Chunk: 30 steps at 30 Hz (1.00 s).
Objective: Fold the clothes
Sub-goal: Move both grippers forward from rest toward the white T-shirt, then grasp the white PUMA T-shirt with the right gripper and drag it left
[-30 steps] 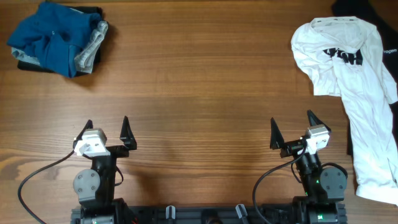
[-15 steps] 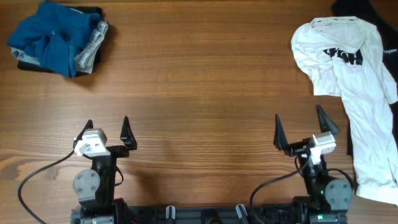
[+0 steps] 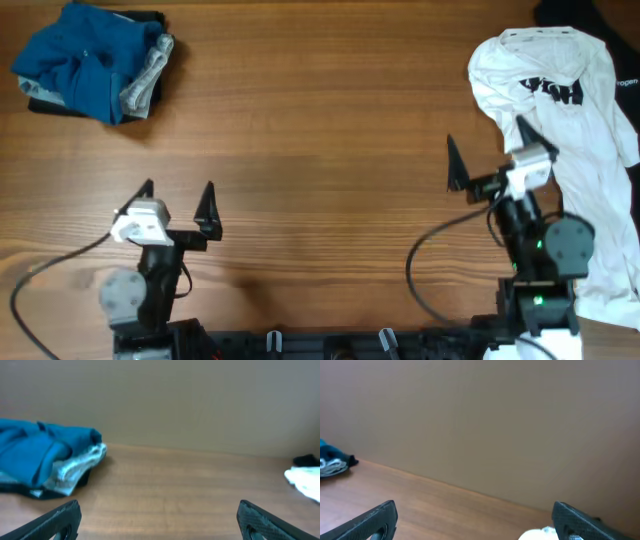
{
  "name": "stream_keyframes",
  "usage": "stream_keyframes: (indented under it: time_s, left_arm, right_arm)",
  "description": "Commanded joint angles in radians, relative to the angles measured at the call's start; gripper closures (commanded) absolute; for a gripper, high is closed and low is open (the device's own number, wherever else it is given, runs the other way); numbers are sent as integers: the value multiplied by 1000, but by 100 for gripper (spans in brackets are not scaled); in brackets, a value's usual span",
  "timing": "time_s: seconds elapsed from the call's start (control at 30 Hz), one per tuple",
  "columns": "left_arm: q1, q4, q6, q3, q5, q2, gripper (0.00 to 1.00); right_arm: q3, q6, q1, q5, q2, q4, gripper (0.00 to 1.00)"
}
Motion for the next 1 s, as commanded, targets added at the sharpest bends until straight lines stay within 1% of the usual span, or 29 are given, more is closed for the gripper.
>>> stream_keyframes:
  time_s: [0.0, 0.07, 0.13, 0.17, 0.2, 0.27, 0.3, 0.37, 0.4, 0.43, 0.5, 0.6, 0.67, 0.8, 0.87, 0.97]
  left_arm:
    - [-2, -72, -3, 238, 36, 243, 0]
    - [-2, -152, -1, 392, 50, 412, 0]
    - [-2, -285, -1, 576, 50, 597, 0]
    - [-2, -363, -1, 681, 50, 704, 0]
    - [-2, -438, -1, 776, 52, 801, 0]
    - [-2, -531, -1, 892, 65, 923, 0]
    - [-2, -596, -1, 980, 87, 1023, 0]
    - [-2, -634, -2, 1061, 121, 1141, 0]
    - [-2, -620, -2, 1071, 153, 1183, 0]
    - [-2, -604, -2, 1071, 186, 1209, 0]
    - [-2, -582, -10, 1071, 204, 1258, 0]
    - [-2, -580, -9, 1070, 230, 1275, 0]
    - [-2, -565, -9, 1070, 232, 1275, 0]
    - [-2, -563, -9, 1070, 232, 1275, 0]
    - [-2, -563, -9, 1070, 232, 1276, 0]
    - [-2, -563, -9, 1070, 232, 1276, 0]
  right_arm:
    - [196, -21, -5, -79, 182, -26, 0]
    - [317, -15, -5, -128, 300, -111, 0]
    - [443, 7, -5, -137, 424, -208, 0]
    - [533, 5, -5, -162, 506, -285, 0]
    - [581, 5, -5, -177, 549, -330, 0]
    - [688, 5, -5, -185, 645, -441, 0]
    - [761, 4, -5, -185, 710, -526, 0]
    - [866, 2, -5, -185, 814, -644, 0]
    - [876, 9, -4, -185, 850, -637, 0]
    - [876, 13, -4, -185, 867, -636, 0]
    - [876, 87, -5, -188, 907, -622, 0]
    - [876, 111, -16, -171, 913, -558, 0]
    - [876, 168, -66, -101, 919, -520, 0]
    - [876, 130, -220, -48, 1017, -558, 0]
    - [876, 130, -262, -8, 1097, -594, 4]
    - [876, 137, -278, 70, 1196, -636, 11]
